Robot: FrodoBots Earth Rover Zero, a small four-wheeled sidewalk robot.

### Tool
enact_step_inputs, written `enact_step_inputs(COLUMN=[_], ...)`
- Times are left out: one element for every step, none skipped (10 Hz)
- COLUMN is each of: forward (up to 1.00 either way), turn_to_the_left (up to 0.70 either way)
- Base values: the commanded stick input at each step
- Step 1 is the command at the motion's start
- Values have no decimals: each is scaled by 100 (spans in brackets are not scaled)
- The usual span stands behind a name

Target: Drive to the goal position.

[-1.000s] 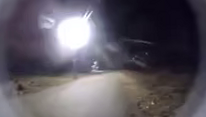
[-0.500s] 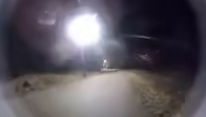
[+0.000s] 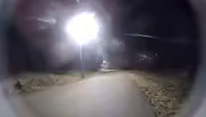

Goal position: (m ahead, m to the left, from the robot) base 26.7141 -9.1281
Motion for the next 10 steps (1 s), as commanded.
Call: enact_step_inputs(forward=[85, 85, 85, 85, 85, 85, 85, 85, 85, 85], turn_to_the_left=[-18, 0, 0, 0, 0, 0, 0, 0, 0, 0])
